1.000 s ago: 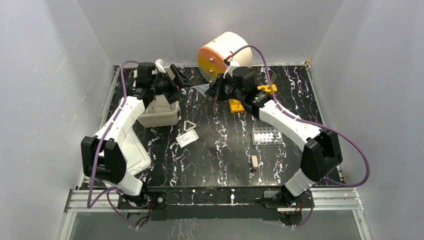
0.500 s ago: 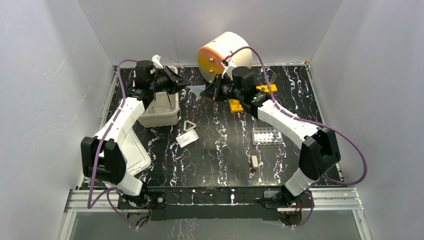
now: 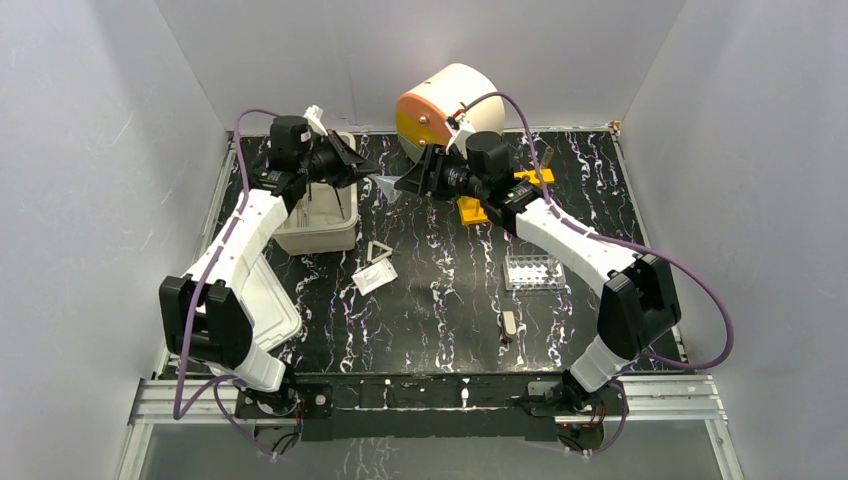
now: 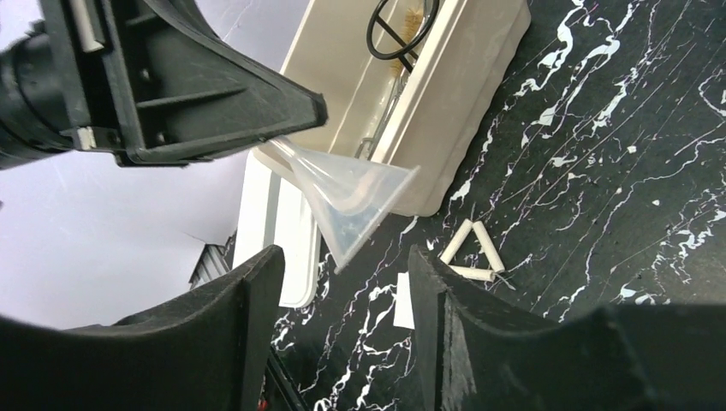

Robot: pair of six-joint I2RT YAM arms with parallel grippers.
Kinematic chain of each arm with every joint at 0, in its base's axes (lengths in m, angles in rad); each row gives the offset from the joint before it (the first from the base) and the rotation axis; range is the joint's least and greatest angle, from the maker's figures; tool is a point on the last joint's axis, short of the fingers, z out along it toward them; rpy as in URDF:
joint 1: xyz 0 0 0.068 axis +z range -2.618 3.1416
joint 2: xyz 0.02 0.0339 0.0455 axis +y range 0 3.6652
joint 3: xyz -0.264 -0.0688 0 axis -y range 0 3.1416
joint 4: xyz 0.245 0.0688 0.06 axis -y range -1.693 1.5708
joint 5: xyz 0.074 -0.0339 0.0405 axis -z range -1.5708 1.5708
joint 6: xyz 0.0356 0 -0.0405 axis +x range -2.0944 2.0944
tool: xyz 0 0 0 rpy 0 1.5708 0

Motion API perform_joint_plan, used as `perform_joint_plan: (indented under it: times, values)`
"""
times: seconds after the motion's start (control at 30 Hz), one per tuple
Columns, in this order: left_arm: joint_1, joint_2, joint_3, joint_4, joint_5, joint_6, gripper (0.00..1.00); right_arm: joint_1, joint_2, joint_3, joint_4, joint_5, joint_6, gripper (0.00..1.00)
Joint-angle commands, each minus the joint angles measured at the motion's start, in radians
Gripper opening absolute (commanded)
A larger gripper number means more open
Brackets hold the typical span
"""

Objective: Organize the chemistry lab equipment

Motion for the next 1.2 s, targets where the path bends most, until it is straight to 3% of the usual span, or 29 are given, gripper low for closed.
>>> perform_joint_plan:
  times: [0.0,0.27,0.43,0.57,0.7,0.93,1.17]
  values:
    - [0.016,-0.009,0.136,-0.237,-0.122,0.203,0.00,-0.007,-0.040,0.029,0.034,0.015,-0.034,0.65]
    - [0.141,0.056,0.371,-0.572,-0.359,0.474,0.00,-0.015,-0.076,0.015,-0.012,0.071,-0.071,0.68]
    - [0.141,0.052,0.348,-0.617,-0.547,0.564,0.00,-0.020,-0.062,0.024,-0.026,0.079,-0.068,0.68]
    - [0.141,0.046,0.271,-0.604,-0.674,0.584,0.00,-0.020,-0.046,0.031,-0.039,0.085,-0.066,0.68]
    - [0.141,0.051,0.199,-0.537,-0.683,0.584,0.00,-0.020,-0.028,0.033,-0.044,0.087,-0.062,0.68]
    - [0.147,0.131,0.234,-0.495,-0.769,0.586,0.00,-0.021,-0.021,0.025,-0.046,0.082,-0.055,0.67]
    - [0.156,0.170,0.221,-0.325,-0.825,0.613,0.00,-0.024,-0.030,0.022,-0.054,0.106,-0.076,0.67]
